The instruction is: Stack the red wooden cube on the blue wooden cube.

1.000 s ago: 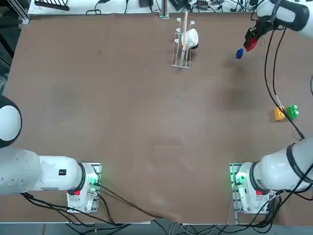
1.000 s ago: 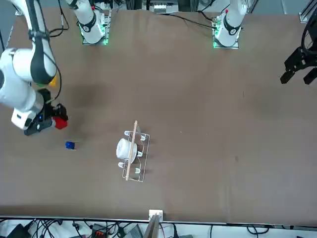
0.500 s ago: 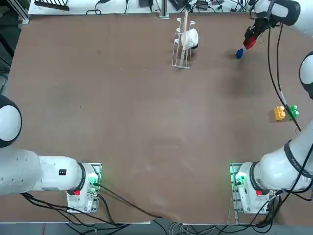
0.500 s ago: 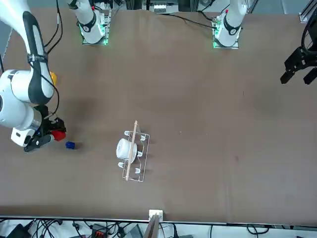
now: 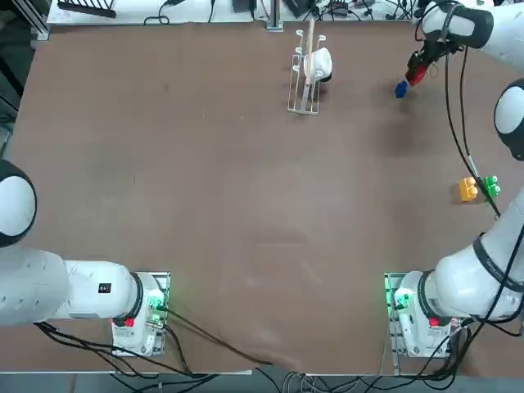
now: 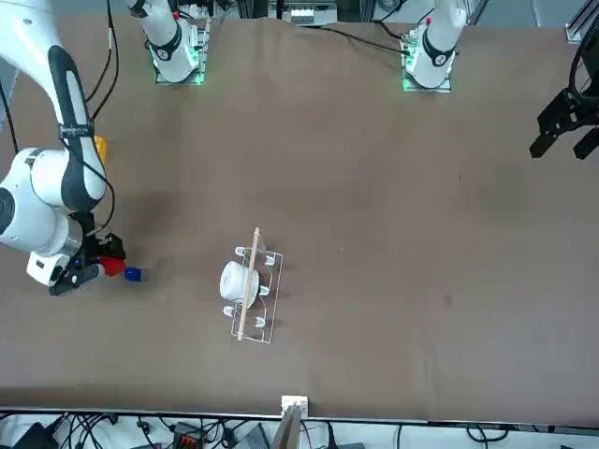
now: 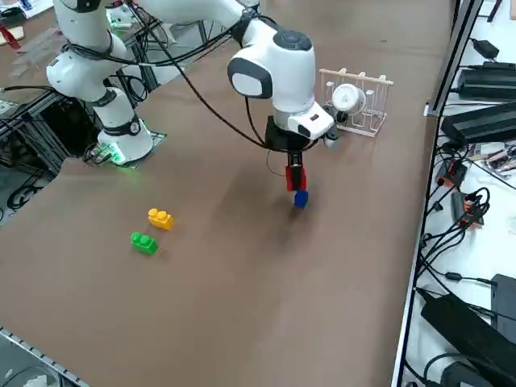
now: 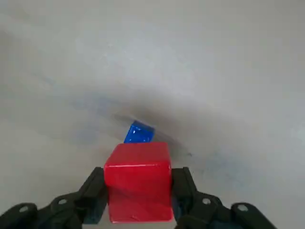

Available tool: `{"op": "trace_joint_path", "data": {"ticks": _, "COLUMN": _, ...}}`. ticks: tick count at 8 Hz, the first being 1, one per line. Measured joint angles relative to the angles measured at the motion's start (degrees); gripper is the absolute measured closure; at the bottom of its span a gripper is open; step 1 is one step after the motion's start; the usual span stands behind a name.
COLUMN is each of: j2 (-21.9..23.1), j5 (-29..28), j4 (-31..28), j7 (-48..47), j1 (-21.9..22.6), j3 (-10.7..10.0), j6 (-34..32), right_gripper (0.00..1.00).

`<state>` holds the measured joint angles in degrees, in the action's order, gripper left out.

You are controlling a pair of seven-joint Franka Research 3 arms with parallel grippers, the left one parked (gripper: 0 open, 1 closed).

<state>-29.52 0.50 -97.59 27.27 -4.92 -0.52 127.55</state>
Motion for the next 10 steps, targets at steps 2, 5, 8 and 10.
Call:
{"op": "trace_joint_path", "data": {"ticks": 2, "j2": -0.38, "j5": -0.01, "j4": 0.01, "j7": 0.06, "j1": 0.00, "j3": 0.31, "j6": 1.64, "right_gripper": 0.30}}
{"op": "trace_joint_path", "data": {"ticks": 5, "j2": -2.50, "j5": -0.02, "j4": 0.00, "j7": 0.06, "j1": 0.01, "j3": 0.74, "j6": 3.32, "right_gripper": 0.30}}
{"op": "trace_joint_path", "data": {"ticks": 8, "j2": -3.21, "j5": -0.02, "j4": 0.06, "j7": 0.06, "j1": 0.01, "j3": 0.76, "j6": 3.83, "right_gripper": 0.30}}
{"op": "trace_joint_path", "data": {"ticks": 10, "j2": -3.21, "j5": -0.02, "j4": 0.06, "j7": 0.06, "j1": 0.01, "j3": 0.77, "j6": 3.83, "right_gripper": 0.30}}
